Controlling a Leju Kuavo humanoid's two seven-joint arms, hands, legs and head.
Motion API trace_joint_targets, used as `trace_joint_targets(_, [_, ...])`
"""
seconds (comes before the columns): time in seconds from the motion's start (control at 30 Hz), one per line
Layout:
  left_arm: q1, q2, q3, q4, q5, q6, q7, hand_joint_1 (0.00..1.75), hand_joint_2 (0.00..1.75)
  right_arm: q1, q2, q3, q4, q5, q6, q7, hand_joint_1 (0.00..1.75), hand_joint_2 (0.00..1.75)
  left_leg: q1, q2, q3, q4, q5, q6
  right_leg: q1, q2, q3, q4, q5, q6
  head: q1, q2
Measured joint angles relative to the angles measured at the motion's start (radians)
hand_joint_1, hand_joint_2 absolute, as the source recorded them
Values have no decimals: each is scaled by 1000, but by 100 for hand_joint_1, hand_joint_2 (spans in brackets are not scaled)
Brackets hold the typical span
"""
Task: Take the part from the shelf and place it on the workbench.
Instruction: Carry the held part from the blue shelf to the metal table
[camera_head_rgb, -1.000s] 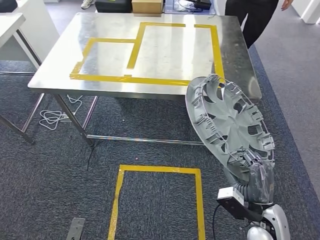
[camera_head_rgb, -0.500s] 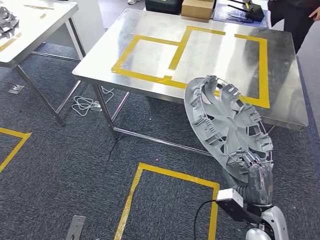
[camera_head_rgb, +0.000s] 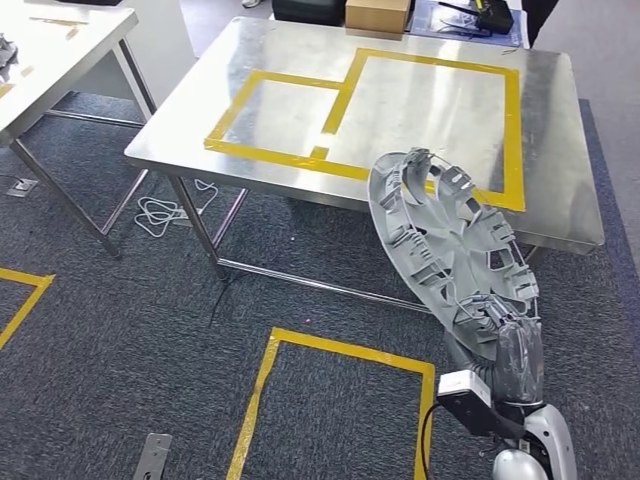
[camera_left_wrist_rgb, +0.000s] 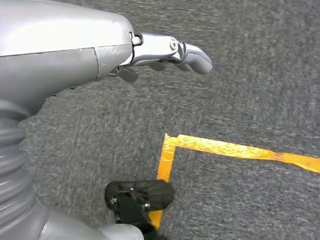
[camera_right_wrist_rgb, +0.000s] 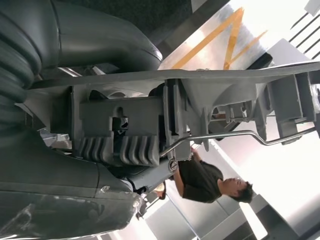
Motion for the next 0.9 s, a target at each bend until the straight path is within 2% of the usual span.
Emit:
trace_joint_targets(0.07, [-1,0,0,0,0,0,0,0,175,-2,0,-1,0,0,0,-1,175,175,0,-13,30,-60,6,6,0,11,-2,-1,-1,11,0,0])
trace_joint_targets(0.13, [-1,0,0,0,-1,0,0,0,175,-1,0,0,0,0,0,-1,175,175,0,-6,33,-67,2,15,-2,20,-3,-7,0,24,-1,0])
trace_joint_targets(0.2, [-3,0,0,0,-1,0,0,0,175,-1,0,2,0,-1,0,-2,175,175,3,5,39,-73,1,28,-2,9,-12,12,-14,35,2,0])
trace_joint_targets(0.23, [-3,0,0,0,-1,0,0,0,175,-1,-1,3,0,-1,0,-2,175,175,4,10,43,-76,1,34,-1,-1,-32,53,-36,39,4,0])
trace_joint_targets(0.3, [-1,0,0,0,-1,0,0,0,175,-2,-1,4,0,-1,0,-2,175,175,2,22,49,-76,-5,43,0,-15,-100,188,-96,44,8,0])
trace_joint_targets(0.33, [0,0,0,0,-1,0,0,0,175,-1,-1,4,0,-1,0,-2,175,175,1,29,52,-76,-8,45,0,-17,-135,252,-117,45,8,0])
trace_joint_targets(0.37, [2,0,1,0,-1,0,0,0,175,0,-1,5,1,-1,0,-2,175,175,0,36,57,-75,-12,46,0,-18,-155,285,-118,46,8,0])
trace_joint_targets(0.4, [2,0,1,0,-1,0,0,0,175,0,-1,5,1,-1,0,-2,175,175,-1,43,63,-75,-17,46,1,-21,-155,276,-99,45,8,0])
trace_joint_targets(0.43, [2,0,1,0,-1,0,0,0,175,1,-1,5,2,-1,0,-2,175,175,-1,50,71,-75,-22,44,1,-26,-135,230,-64,44,9,0])
trace_joint_targets(0.47, [2,0,1,0,-1,0,0,0,175,1,-2,6,2,-2,0,-2,175,175,-2,57,80,-75,-28,42,3,-41,-99,155,-22,41,9,0])
trace_joint_targets(0.5, [2,0,1,0,-1,0,0,0,175,0,-2,7,2,-2,0,-2,175,175,-4,64,89,-74,-35,37,7,-61,-63,83,7,36,10,0])
trace_joint_targets(0.53, [2,0,1,0,-1,0,0,0,175,-1,-2,7,2,-2,0,-2,175,175,-7,70,95,-73,-41,32,11,-76,-37,32,25,30,10,0])
trace_joint_targets(0.57, [2,0,1,0,-1,0,0,0,175,-2,-2,8,2,-2,0,-3,175,175,-10,77,99,-73,-45,28,14,-85,-22,1,31,24,10,0])
trace_joint_targets(0.6, [2,0,1,0,-1,0,0,0,175,-3,-2,9,2,-2,0,-3,175,175,-12,85,101,-74,-48,23,17,-82,-20,-4,27,18,10,0])
trace_joint_targets(0.67, [1,0,1,-1,-1,0,0,0,175,-1,-2,9,2,-2,0,-2,175,175,-11,98,106,-76,-54,14,15,-61,-22,-7,27,7,10,0])
trace_joint_targets(0.7, [0,0,1,-1,-1,0,0,0,175,0,-2,9,2,-2,0,-2,175,175,-10,94,104,-66,-64,8,12,-51,-20,-9,27,2,8,0])
trace_joint_targets(0.77, [-3,0,1,-2,-1,0,0,0,175,-1,-2,8,2,-1,0,-2,175,175,-7,68,69,11,-109,-3,4,-33,-15,-14,27,-5,4,0])
trace_joint_targets(0.83, [-1,0,1,-2,-1,0,0,0,175,-1,-2,8,2,-1,0,-2,175,175,-5,50,-10,154,-171,-9,0,-13,-14,-14,25,-8,0,0])
trace_joint_targets(0.87, [1,0,1,-2,-1,0,0,0,175,-1,-2,8,2,-1,0,-3,175,175,-4,48,-44,207,-183,-10,-2,-1,-14,-14,23,-8,-1,0])
trace_joint_targets(0.9, [2,0,1,-2,-1,0,0,0,175,0,-2,8,2,-1,0,-2,175,175,-2,47,-67,234,-177,-11,-3,12,-12,-13,22,-7,-1,0])
